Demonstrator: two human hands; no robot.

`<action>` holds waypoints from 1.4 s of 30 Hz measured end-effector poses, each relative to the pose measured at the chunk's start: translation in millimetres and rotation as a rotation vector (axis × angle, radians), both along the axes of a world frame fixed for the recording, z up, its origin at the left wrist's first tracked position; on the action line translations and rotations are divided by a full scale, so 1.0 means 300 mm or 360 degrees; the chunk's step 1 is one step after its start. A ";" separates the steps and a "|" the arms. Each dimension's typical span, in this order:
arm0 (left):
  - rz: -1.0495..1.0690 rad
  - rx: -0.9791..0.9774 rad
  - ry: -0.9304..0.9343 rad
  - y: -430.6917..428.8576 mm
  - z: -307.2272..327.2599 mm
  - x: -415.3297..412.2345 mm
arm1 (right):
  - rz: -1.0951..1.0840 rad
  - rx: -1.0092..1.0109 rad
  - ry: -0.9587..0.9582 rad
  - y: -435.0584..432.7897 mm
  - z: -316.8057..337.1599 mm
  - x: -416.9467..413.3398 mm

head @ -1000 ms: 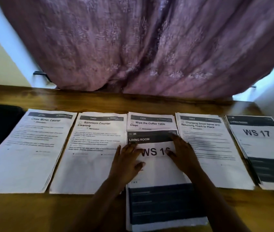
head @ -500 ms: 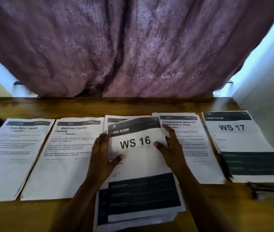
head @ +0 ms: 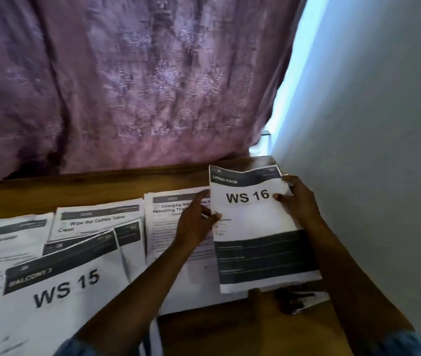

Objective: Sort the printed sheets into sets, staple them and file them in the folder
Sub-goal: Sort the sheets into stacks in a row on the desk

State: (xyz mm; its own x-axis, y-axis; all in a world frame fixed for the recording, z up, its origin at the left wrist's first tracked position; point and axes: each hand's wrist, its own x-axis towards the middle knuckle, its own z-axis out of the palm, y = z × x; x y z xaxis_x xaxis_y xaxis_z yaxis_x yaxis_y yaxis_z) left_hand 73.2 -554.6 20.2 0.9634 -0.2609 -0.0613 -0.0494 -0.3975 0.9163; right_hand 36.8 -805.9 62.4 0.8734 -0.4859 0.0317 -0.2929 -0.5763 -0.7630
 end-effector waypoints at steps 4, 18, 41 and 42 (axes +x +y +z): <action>-0.0069 0.0548 -0.0221 -0.158 -0.089 0.024 | -0.0040 -0.0333 0.0244 -0.108 -0.113 0.041; -0.0492 0.1383 -0.0711 -0.276 -0.167 -0.036 | 0.0426 -0.0918 0.0484 -0.115 -0.321 -0.040; 0.0463 0.1363 -0.0434 0.868 -0.148 -0.337 | 0.1348 -0.0509 -0.0427 0.958 -0.186 -0.067; 0.0413 0.1405 -0.0406 0.888 -0.164 -0.341 | 0.1379 -0.0493 -0.0378 0.997 -0.205 -0.071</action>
